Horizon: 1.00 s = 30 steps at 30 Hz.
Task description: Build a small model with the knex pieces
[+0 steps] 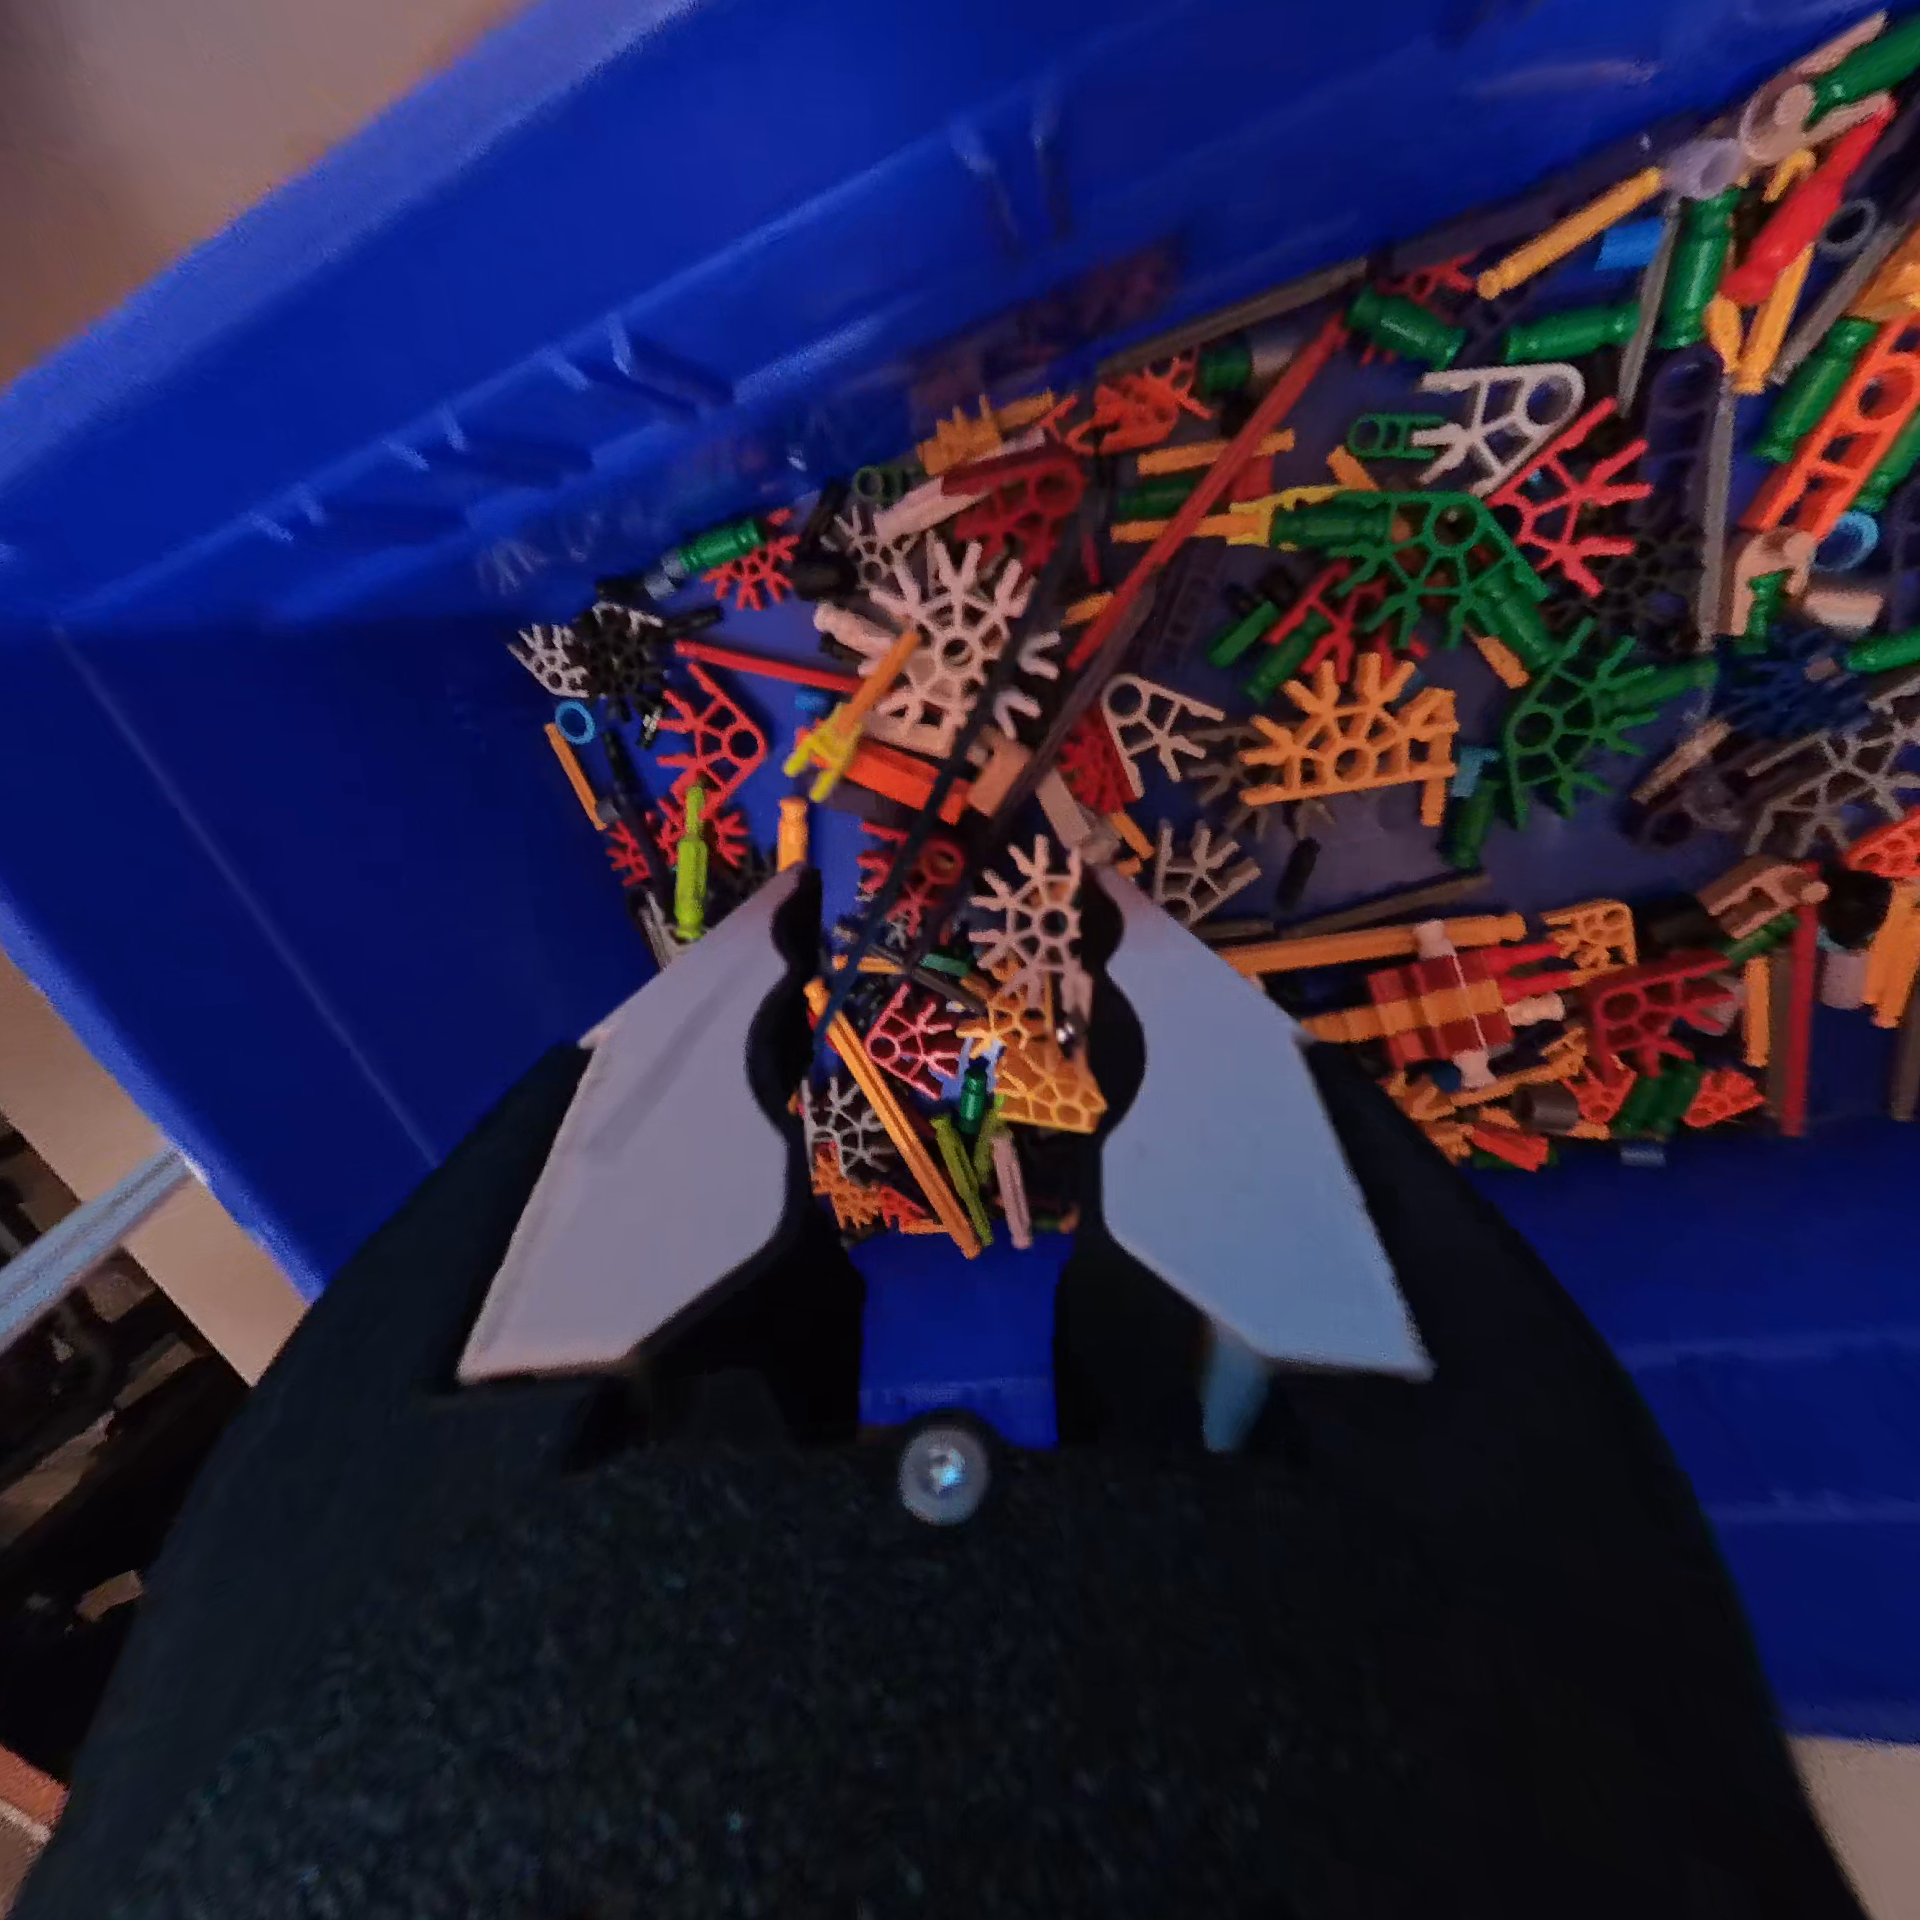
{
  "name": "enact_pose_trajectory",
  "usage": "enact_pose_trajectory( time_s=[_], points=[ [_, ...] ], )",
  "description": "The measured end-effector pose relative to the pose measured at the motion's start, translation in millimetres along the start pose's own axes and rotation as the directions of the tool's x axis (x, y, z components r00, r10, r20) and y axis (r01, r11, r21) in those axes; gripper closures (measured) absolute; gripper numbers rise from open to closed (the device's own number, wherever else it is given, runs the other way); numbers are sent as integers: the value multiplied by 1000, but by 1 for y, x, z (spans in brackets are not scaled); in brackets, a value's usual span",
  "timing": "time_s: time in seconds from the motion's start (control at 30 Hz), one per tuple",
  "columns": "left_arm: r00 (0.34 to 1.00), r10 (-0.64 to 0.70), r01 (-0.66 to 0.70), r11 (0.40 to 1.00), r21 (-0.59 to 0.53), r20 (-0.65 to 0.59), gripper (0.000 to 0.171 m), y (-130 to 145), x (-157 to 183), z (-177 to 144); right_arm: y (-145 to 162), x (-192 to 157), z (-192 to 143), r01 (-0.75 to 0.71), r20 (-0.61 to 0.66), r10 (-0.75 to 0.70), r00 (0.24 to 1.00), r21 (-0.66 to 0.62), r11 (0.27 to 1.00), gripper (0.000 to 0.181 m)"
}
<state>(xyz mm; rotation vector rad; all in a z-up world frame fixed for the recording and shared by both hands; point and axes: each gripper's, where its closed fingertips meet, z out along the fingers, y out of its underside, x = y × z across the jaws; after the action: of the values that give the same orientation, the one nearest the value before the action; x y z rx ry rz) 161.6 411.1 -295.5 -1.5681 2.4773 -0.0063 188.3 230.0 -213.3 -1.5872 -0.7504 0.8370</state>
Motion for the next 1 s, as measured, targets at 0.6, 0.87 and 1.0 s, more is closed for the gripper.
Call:
enact_pose_trajectory(
  time_s=[0.6, 0.87, 1.0],
  points=[
    [979, 21, -89, 940, -328, -205, 133, 59, 44, 8, 2, -1, 2, 2, 7, -2, 1000, -7, 1000, 148],
    [983, 51, -85, 978, -190, -179, 150, 24, 29, 11, 2, -2, 3, 1, 11, -1, 1000, -9, 1000, 148],
    [992, 23, -33, 996, -78, -126, 152, -2, 12, 6, 2, -2, 3, -2, 13, 2, 1000, -8, 1000, 148]
  ],
)
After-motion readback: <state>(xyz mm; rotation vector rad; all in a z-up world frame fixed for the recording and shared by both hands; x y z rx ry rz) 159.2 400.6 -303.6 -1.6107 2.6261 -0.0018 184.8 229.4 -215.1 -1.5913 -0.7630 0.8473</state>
